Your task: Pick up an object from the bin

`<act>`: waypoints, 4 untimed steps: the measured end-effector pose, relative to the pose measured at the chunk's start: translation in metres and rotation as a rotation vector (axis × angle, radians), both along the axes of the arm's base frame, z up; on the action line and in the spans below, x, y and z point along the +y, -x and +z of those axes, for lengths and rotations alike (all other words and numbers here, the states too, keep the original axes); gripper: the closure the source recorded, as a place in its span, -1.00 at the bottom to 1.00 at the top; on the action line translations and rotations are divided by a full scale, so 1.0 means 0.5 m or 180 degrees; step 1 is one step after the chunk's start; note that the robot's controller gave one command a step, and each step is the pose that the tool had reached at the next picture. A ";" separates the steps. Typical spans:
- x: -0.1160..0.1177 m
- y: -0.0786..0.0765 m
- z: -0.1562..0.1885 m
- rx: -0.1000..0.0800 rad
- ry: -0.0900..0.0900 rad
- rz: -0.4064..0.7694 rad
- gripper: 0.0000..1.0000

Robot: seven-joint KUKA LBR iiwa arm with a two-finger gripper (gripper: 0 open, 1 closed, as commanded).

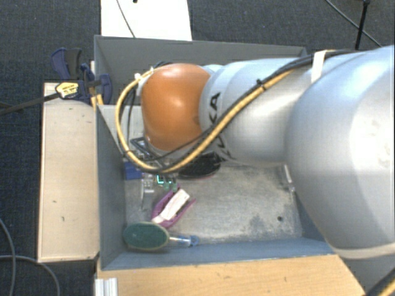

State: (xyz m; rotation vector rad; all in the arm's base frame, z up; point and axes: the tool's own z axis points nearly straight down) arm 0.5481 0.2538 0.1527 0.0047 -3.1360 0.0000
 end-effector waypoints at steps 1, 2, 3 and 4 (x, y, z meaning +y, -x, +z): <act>-0.091 0.094 -0.155 -0.0058 -0.0026 0.0717 -1.00; -0.074 0.125 -0.155 -0.0082 -0.0016 0.0699 -1.00; -0.052 0.124 -0.158 -0.0065 0.0005 0.0870 -1.00; -0.060 0.125 -0.158 -0.0053 -0.0003 0.0636 -1.00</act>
Offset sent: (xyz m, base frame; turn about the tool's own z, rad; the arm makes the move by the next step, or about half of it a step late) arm -0.0507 -0.0486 -0.0818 -0.2277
